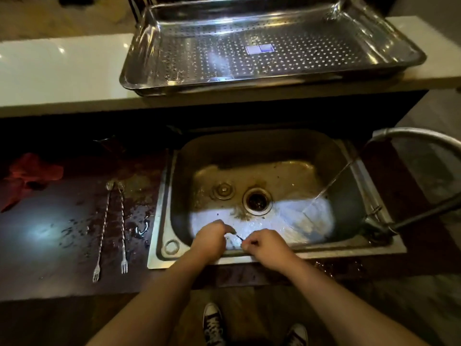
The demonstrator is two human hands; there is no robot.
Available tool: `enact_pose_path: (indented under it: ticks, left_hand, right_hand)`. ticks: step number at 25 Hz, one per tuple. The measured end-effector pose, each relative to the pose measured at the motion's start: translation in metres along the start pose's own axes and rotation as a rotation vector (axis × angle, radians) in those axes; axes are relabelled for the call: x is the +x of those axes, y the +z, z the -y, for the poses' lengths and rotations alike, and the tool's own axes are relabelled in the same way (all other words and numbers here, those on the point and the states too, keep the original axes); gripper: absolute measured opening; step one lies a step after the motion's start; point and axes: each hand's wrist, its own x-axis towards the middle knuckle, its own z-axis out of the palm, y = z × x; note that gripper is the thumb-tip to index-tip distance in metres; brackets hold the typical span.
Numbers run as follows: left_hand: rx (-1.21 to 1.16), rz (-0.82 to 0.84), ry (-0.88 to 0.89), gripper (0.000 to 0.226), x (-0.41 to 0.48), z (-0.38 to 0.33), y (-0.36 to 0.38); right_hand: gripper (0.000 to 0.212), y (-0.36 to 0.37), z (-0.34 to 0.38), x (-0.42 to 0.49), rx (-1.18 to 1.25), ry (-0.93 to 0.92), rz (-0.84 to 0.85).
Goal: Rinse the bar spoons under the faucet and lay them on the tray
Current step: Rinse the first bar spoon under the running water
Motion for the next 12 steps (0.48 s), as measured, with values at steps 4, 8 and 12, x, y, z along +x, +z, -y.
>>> enact_pose_path:
  ticks: [4,8,12]
  left_hand:
    - [0.187,0.243,0.098,0.05,0.025,-0.001,0.001]
    - [0.168,0.434,0.169,0.024,0.045,0.005,0.001]
    - [-0.058,0.373,0.2,0.01,0.04,0.016,-0.005]
  right_hand:
    - [0.015,-0.002,0.007,0.001,-0.061,0.025,0.025]
    - [0.014,-0.011,0.008,0.004,0.031,0.077,0.061]
    - [0.037,-0.017,0.001,0.005,0.446,0.16,0.032]
